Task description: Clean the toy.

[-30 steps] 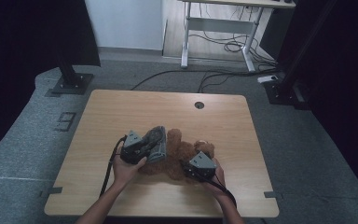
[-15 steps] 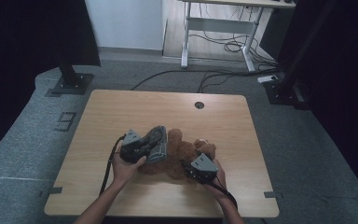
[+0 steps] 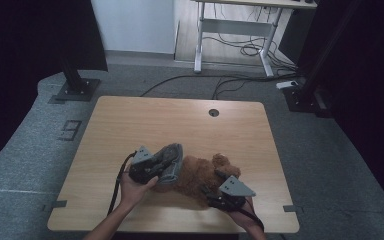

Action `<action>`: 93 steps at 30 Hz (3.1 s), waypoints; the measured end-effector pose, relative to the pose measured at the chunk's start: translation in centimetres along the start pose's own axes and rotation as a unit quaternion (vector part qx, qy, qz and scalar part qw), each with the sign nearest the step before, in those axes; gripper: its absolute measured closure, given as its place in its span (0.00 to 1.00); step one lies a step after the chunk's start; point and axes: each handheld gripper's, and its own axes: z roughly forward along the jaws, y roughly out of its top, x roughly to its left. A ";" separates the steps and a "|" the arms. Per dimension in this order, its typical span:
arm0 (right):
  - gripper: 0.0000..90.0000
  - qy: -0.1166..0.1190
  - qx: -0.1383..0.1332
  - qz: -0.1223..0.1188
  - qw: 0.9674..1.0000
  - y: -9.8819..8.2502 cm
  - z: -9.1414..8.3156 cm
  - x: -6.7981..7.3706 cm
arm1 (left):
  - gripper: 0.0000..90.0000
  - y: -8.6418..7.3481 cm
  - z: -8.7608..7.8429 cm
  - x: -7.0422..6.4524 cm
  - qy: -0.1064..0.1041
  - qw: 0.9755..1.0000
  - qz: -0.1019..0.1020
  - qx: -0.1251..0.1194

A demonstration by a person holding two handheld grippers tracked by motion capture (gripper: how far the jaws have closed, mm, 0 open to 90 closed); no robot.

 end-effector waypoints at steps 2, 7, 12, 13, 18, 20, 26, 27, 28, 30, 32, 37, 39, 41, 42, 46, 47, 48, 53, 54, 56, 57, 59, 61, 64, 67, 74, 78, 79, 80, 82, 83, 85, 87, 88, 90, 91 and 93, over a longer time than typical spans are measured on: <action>0.29 0.005 -0.008 0.011 1.000 1.5 -1.0 -0.7 | 0.85 -0.7 -0.7 -0.1 -0.006 1.000 0.002 -0.007; 0.22 0.016 0.024 0.021 0.999 4.7 -0.8 -2.1 | 0.85 -1.5 -1.4 -0.5 -0.014 1.000 0.007 -0.017; 0.19 0.071 0.138 0.041 0.987 3.2 1.9 -2.0 | 0.85 -2.0 -1.9 -0.2 -0.028 0.999 -0.004 -0.020; 0.19 0.078 0.155 0.041 0.984 2.2 2.2 -1.6 | 0.85 -2.1 -2.1 -0.2 -0.032 0.999 -0.005 -0.020; 0.27 0.080 0.144 0.078 0.983 -1.2 2.3 -0.2 | 0.85 -2.8 -2.6 -0.5 -0.042 0.999 0.005 -0.023; 0.31 0.058 0.141 0.057 0.987 -1.6 2.4 0.7 | 0.85 -2.9 -2.4 -0.6 -0.038 0.999 0.006 -0.028; 0.40 -0.004 0.112 0.028 0.993 -2.0 3.6 0.7 | 0.85 -2.0 -0.4 -0.2 -0.008 0.999 0.013 -0.038; 0.41 -0.013 0.107 0.025 0.994 -2.0 3.9 0.6 | 0.84 -1.8 -0.2 0.0 -0.005 0.999 0.014 -0.038; 0.42 -0.018 0.104 0.022 0.994 -2.0 4.2 0.4 | 0.84 -1.6 0.1 0.1 -0.001 0.999 0.013 -0.039; 0.43 -0.033 0.096 0.014 0.995 -1.9 5.0 0.0 | 0.84 -1.0 0.8 0.7 0.008 0.999 0.011 -0.036; 0.43 -0.037 0.092 0.017 0.995 -1.8 5.7 -0.5 | 0.84 -0.2 0.9 1.3 0.004 1.000 -0.003 -0.031; 0.43 -0.032 0.083 0.020 0.996 -1.7 6.3 -0.8 | 0.84 3.0 0.5 0.2 -0.041 0.999 -0.002 -0.036; 0.43 -0.033 0.080 0.021 0.996 -1.7 6.5 -0.7 | 0.83 4.3 1.1 -1.9 -0.056 0.998 0.021 -0.035; 0.43 -0.035 0.076 0.020 0.996 -1.6 6.6 -0.5 | 0.83 5.2 2.4 -4.2 -0.059 0.997 0.043 -0.024; 0.43 -0.036 0.074 0.017 0.996 -1.6 6.6 -0.5 | 0.83 5.5 3.3 -5.2 -0.057 0.997 0.052 -0.012; 0.46 -0.031 0.070 0.014 0.997 -1.8 6.1 -0.6 | 0.83 4.5 6.7 -6.7 -0.046 0.996 0.060 0.041; 0.47 -0.031 0.066 0.013 0.997 -1.9 6.0 -0.7 | 0.83 4.0 7.0 -6.5 -0.048 0.997 0.055 0.040; 0.49 -0.028 0.067 0.016 0.997 -2.0 5.8 -0.8 | 0.83 3.7 6.9 -6.2 -0.051 0.997 0.050 0.036; 0.54 -0.022 0.061 0.006 0.998 -2.0 5.5 -0.9 | 0.83 3.0 5.1 -4.6 -0.025 0.999 0.042 0.023; 0.55 -0.020 0.061 0.007 0.998 -2.0 5.5 -0.9 | 0.84 2.8 4.6 -3.9 -0.020 0.999 0.035 0.022; 0.55 -0.015 0.058 0.010 0.998 -2.2 5.4 -1.2 | 0.84 2.3 3.6 -2.3 -0.008 1.000 0.020 0.022; 0.55 -0.013 0.058 0.011 0.998 -2.2 5.4 -1.2 | 0.84 2.0 3.1 -1.5 -0.009 1.000 0.009 0.022; 0.56 -0.009 0.056 0.007 0.998 -2.2 5.4 -1.2 | 0.84 1.4 2.1 -0.3 -0.009 1.000 -0.003 0.020; 0.56 -0.010 0.058 -0.001 0.998 -2.1 5.5 -1.0 | 0.85 1.0 1.2 0.3 -0.011 1.000 -0.006 0.014; 0.56 -0.006 0.057 0.002 0.998 -2.1 5.5 -1.1 | 0.84 0.7 0.0 0.5 0.007 1.000 0.007 0.003; 0.56 -0.002 0.056 0.008 0.998 -2.2 5.5 -1.3 | 0.84 0.5 -1.2 1.4 0.021 1.000 0.003 -0.006; 0.56 0.001 0.054 0.006 0.999 -2.3 5.5 -1.4 | 0.84 -0.2 -3.0 4.1 0.072 0.997 -0.012 -0.010; 0.56 0.003 0.053 0.008 0.999 -2.3 5.5 -1.4 | 0.85 0.5 -2.9 4.2 0.066 0.997 -0.024 -0.009; 0.56 0.004 0.052 0.009 0.999 -2.3 5.6 -1.5 | 0.85 0.9 -2.7 3.8 0.060 0.998 -0.022 -0.011; 0.56 0.004 0.052 0.010 0.999 -2.3 5.6 -1.6 | 0.85 1.4 -2.5 3.3 0.053 0.998 -0.018 -0.012; 0.56 0.005 0.051 0.013 0.999 -2.4 5.5 -1.7 | 0.85 2.5 -1.7 2.0 0.039 0.999 -0.005 -0.014; 0.56 0.006 0.051 0.016 0.999 -2.4 5.5 -1.7 | 0.85 3.0 -1.2 1.3 0.033 0.999 0.003 -0.013; 0.56 0.006 0.049 0.017 0.999 -2.5 5.4 -1.9 | 0.85 4.1 -0.1 -0.2 0.017 1.000 0.021 -0.007; 0.56 0.006 0.050 0.021 0.999 -2.5 5.3 -1.9 | 0.85 5.1 1.0 -1.7 0.006 0.999 0.037 -0.002; 0.56 0.006 0.049 0.020 0.999 -2.5 5.3 -1.9 | 0.84 5.6 1.6 -2.5 0.000 0.999 0.045 0.002; 0.56 0.007 0.050 0.017 0.999 -2.5 5.3 -1.8 | 0.84 6.4 3.0 -4.1 -0.013 0.998 0.062 0.013; 0.56 0.007 0.051 0.016 0.999 -2.5 5.3 -1.8 | 0.84 6.7 3.5 -4.6 -0.017 0.997 0.068 0.017; 0.56 0.007 0.051 0.017 0.999 -2.5 5.2 -1.9 | 0.84 6.9 4.8 -5.9 -0.028 0.996 0.076 0.027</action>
